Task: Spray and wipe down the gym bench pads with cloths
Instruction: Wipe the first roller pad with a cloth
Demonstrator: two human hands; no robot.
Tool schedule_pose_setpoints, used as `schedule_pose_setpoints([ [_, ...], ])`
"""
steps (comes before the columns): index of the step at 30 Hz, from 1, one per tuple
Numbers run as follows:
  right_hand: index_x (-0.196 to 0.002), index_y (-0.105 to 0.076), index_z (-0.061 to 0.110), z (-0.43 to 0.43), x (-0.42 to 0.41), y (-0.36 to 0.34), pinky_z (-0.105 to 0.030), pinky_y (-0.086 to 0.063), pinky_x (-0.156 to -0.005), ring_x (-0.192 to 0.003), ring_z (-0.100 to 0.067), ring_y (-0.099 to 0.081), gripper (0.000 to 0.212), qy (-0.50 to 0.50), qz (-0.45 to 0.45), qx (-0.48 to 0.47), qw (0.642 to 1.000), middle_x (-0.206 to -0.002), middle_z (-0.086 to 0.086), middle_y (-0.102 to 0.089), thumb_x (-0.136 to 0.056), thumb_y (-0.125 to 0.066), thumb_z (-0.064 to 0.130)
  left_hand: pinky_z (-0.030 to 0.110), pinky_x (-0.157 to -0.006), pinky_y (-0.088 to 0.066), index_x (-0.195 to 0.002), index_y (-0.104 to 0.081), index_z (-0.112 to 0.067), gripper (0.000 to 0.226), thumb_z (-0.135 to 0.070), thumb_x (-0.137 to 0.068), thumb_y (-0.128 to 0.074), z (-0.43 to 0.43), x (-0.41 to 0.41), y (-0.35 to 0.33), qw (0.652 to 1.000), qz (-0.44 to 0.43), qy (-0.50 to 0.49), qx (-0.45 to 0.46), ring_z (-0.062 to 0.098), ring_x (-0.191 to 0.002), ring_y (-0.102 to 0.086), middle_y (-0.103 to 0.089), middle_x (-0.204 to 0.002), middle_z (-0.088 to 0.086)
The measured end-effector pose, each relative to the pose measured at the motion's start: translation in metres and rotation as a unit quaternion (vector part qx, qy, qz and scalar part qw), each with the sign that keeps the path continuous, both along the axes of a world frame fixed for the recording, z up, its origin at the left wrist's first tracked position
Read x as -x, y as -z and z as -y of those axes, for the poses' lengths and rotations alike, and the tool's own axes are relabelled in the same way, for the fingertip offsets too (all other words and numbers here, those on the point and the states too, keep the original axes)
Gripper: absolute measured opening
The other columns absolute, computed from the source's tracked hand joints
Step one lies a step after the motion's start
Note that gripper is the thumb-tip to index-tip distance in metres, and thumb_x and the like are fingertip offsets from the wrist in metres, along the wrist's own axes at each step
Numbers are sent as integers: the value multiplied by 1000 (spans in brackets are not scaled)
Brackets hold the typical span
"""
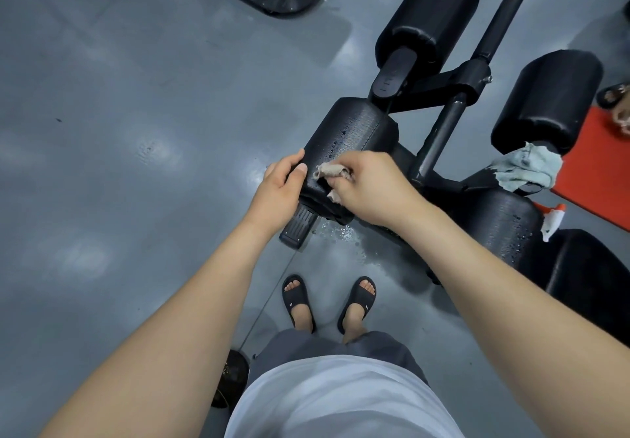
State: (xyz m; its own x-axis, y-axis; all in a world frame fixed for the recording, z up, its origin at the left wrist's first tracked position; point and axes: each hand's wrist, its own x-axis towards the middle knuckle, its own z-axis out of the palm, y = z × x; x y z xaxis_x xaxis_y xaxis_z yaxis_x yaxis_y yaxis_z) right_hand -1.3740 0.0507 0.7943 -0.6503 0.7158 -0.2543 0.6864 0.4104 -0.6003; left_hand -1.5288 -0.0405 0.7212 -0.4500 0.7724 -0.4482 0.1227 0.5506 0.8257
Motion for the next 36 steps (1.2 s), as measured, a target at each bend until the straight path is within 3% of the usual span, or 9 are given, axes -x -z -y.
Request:
schedule_pose_setpoints([
  [7, -103, -72, 26, -28, -3, -19, -20, -48, -70, -82, -10, -64, 21, 81, -30, 15, 996, -86, 7, -70, -86, -60, 31, 36, -110, -46, -140, -54, -42, 36, -40, -105, -45, -2, 2, -2, 1000, 15, -3, -7, 7, -128, -50, -47, -137, -12],
  [10, -96, -70, 19, -41, 2, -5, -31, -45, -70, -89, -19, -61, 22, 64, 7, -36, 997, -89, 0, -68, -90, -59, 37, 8, -59, -50, -141, -53, -43, 36, -38, -107, -42, -1, 1, -4, 999, 32, -10, 6, 4, -114, -54, -45, -140, -10],
  [12, -93, -70, 12, -34, 5, 6, -34, -44, -76, -92, -25, -60, 23, 37, 16, -61, 997, -93, -7, -68, -94, -59, 33, 6, -48, -44, -142, -52, -44, 37, -37, -108, -40, -1, 0, -3, 999, 34, -9, 5, 4, -111, -54, -44, -138, -10],
  [15, -97, -73, 13, -14, 5, 11, -34, -45, -84, -95, -26, -61, 18, 0, -4, -67, 998, -96, -9, -66, -92, -62, 27, 8, -59, -50, -142, -51, -46, 37, -38, -107, -40, 0, 3, 1, 999, 32, -8, 3, 7, -121, -52, -44, -139, -11],
  [18, -96, -75, 14, 7, 3, 10, -36, -48, -83, -89, -26, -62, 14, -46, -28, -53, 997, -91, -5, -60, -90, -64, 21, 36, -108, -47, -140, -53, -47, 37, -39, -106, -41, 0, 5, 5, 1000, 25, -8, -4, 7, -129, -49, -45, -141, -12],
  [20, -97, -77, 17, 12, 0, 7, -34, -48, -80, -86, -22, -60, 15, -69, -34, -31, 997, -90, -2, -57, -87, -66, 18, 46, -116, -39, -140, -53, -47, 37, -38, -106, -42, 1, 5, 6, 1000, 21, -4, 1, 7, -131, -48, -46, -141, -13],
  [29, -94, -74, 14, -10, 7, 10, -37, -53, -78, -81, -24, -62, 13, -8, -41, -89, 995, -103, -4, -55, -90, -62, 15, 43, -114, -42, -139, -54, -48, 37, -42, -104, -42, 1, 5, 2, 1000, 16, 3, 3, 8, -131, -49, -47, -141, -14],
  [34, -88, -68, 13, 23, -6, 16, -40, -50, -75, -78, -25, -58, 5, -96, -91, -75, 988, -97, -3, -54, -88, -64, 11, 12, -59, -51, -141, -52, -47, 36, -38, -107, -42, 1, 5, 4, 1000, 30, -3, 0, 7, -122, -52, -46, -141, -10],
  [36, -95, -63, 14, 25, -8, 15, -41, -49, -78, -80, -28, -56, 10, -116, -80, -88, 986, -98, -2, -53, -87, -62, 9, 20, -80, -56, -140, -53, -47, 36, -38, -107, -42, 0, 6, 6, 1000, 25, -5, -7, 7, -123, -52, -46, -141, -9],
])
